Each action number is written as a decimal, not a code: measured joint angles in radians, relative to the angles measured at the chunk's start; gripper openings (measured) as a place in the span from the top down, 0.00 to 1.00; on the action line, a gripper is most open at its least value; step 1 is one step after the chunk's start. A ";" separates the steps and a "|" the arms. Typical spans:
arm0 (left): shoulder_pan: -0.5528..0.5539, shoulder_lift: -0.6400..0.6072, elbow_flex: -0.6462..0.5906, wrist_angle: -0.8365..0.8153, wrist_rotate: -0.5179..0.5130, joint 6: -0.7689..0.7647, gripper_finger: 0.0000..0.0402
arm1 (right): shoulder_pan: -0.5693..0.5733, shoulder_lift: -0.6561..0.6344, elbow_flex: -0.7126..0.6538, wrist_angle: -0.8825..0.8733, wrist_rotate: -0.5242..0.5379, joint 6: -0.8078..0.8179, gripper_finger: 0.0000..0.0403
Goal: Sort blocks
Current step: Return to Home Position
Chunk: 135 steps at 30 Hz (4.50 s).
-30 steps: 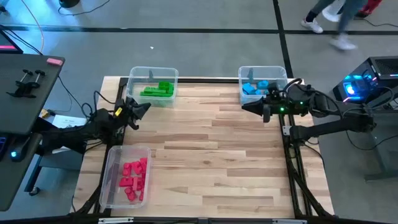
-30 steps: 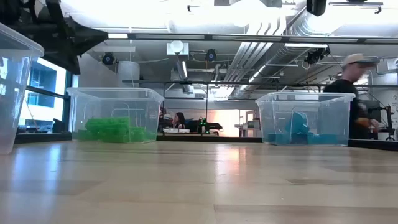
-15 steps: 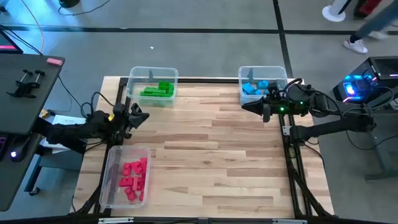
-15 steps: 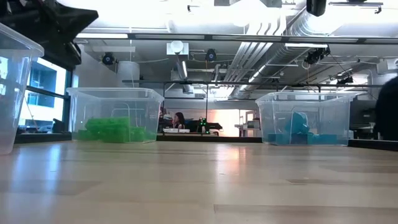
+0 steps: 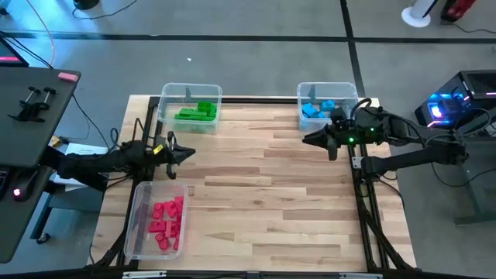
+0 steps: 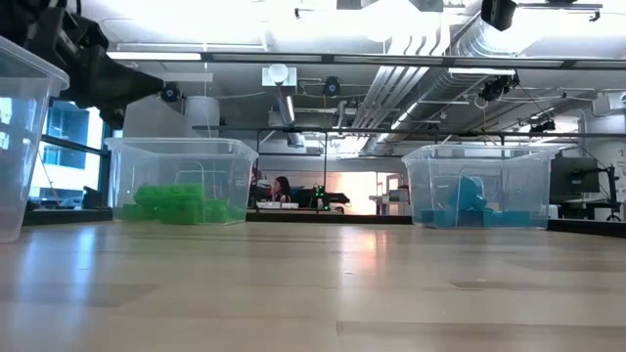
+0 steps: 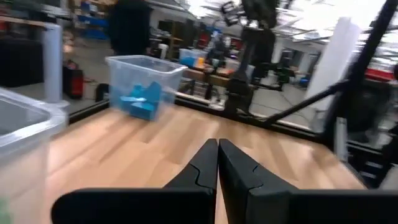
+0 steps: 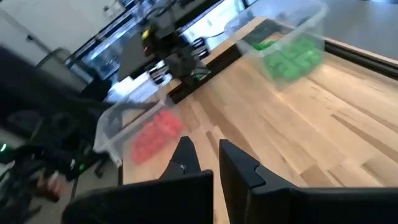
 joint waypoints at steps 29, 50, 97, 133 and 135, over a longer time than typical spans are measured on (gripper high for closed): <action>0.000 0.011 0.000 0.003 -0.029 0.102 1.00 | -0.005 -0.550 -0.692 0.702 -0.123 -0.132 1.00; 0.000 0.011 0.000 0.003 -0.029 0.102 1.00 | 0.040 -0.549 -1.016 0.733 -0.143 -0.241 1.00; -0.004 -0.005 -0.003 0.018 -0.030 0.101 1.00 | 0.004 -0.809 -1.015 0.563 -0.141 -0.244 1.00; -0.004 -0.005 -0.003 0.018 -0.030 0.101 1.00 | 0.004 -0.809 -1.015 0.563 -0.140 -0.244 1.00; -0.004 -0.005 -0.003 0.018 -0.030 0.102 1.00 | 0.004 -0.809 -1.015 0.563 -0.140 -0.245 1.00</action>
